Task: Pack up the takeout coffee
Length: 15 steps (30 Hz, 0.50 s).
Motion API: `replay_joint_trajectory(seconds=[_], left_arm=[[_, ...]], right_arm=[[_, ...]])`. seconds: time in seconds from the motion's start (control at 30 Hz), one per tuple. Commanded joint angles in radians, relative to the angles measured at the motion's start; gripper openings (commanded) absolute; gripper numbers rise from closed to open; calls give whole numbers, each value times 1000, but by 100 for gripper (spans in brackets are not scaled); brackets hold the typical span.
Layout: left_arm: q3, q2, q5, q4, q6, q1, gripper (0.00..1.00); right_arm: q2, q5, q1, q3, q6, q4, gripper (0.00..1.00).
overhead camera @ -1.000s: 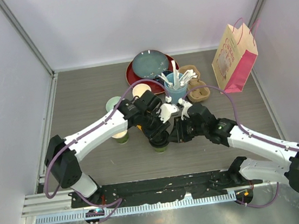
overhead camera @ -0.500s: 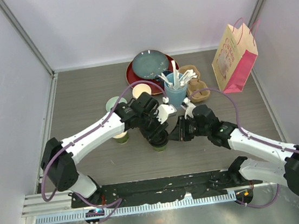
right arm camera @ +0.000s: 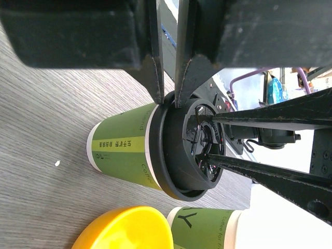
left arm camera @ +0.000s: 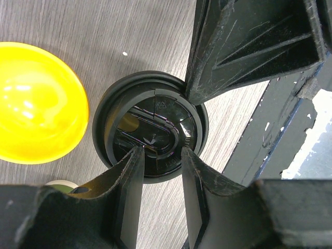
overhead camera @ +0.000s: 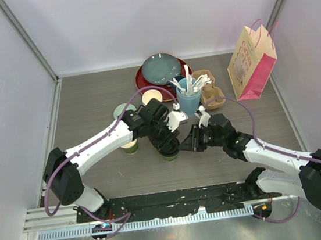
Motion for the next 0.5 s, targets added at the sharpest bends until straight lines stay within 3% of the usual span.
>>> replay_joint_trajectory(seconds=[0.0,0.47], left_arm=[[-33,54,24,10,11,5,39],[42,23,41,-15,20,21,41]], right_arm=[[64,104,3,-84,-83,-279,1],[-110,81,5,174,-165,-391,22]])
